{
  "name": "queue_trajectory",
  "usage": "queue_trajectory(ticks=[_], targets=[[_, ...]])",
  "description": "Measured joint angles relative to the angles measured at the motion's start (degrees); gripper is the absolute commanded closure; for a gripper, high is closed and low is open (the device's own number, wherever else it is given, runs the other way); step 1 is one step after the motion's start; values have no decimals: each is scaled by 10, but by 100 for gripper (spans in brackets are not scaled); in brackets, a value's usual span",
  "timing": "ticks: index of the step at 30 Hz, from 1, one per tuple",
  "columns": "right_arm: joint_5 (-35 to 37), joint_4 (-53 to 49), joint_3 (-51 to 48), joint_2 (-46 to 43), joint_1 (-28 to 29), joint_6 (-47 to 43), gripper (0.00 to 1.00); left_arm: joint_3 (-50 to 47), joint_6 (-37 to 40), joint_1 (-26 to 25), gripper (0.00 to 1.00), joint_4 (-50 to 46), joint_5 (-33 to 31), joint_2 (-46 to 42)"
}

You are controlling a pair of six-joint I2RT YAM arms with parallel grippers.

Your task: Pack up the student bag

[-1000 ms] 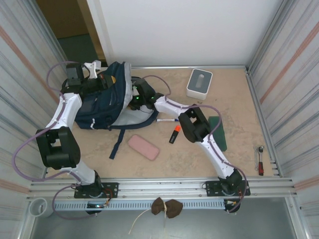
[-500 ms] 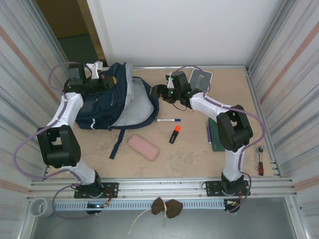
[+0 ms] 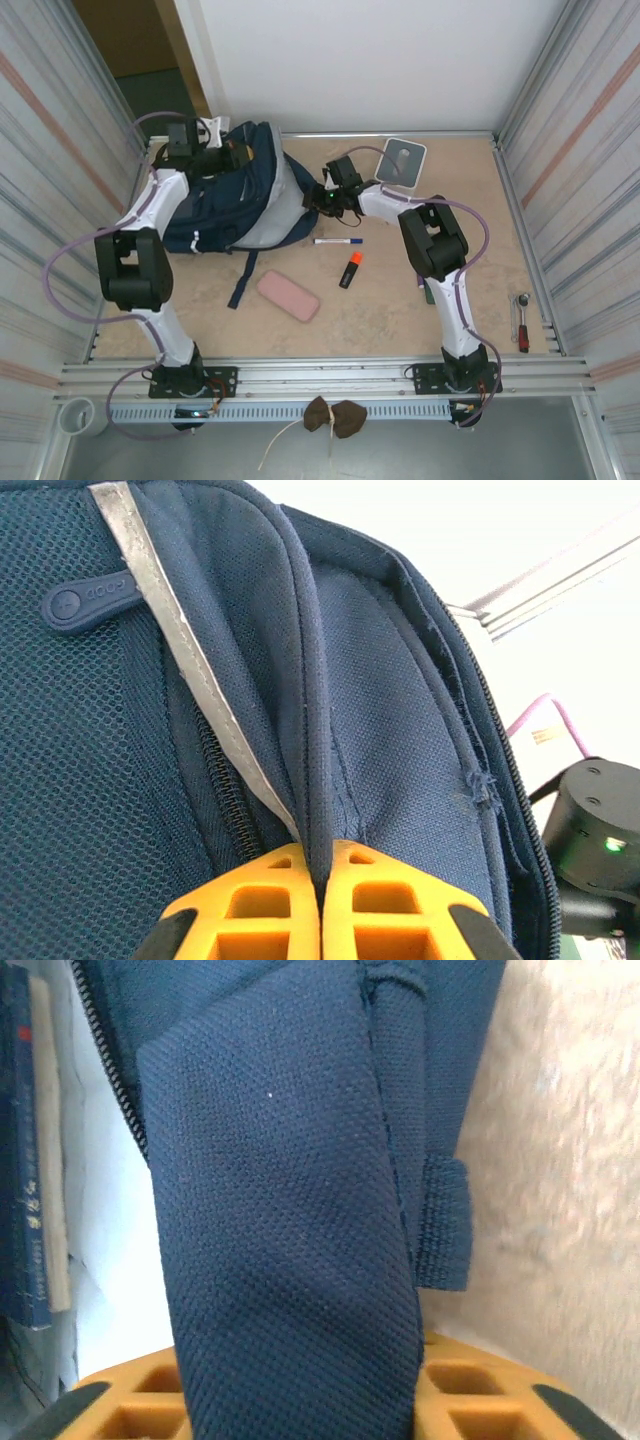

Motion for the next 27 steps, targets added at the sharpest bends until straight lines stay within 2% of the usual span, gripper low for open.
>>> queue_trajectory(ticks=[2, 6, 12, 19, 23, 27], targets=[[-1, 2, 10, 2, -10, 0, 91, 36, 0, -7, 100, -5, -6, 30], [-2, 4, 12, 2, -35, 0, 99, 81, 2, -38, 100, -11, -23, 70], [-9, -22, -16, -13, -87, -33, 100, 101, 11, -107, 100, -13, -55, 102], [-19, -70, -96, -78, -136, -92, 99, 108, 29, -169, 98, -13, -69, 113], [-20, -98, -125, -110, -155, -127, 98, 108, 42, -196, 88, -18, -73, 114], [-28, -114, -146, -129, -176, -152, 98, 108, 69, -215, 68, -19, -78, 113]])
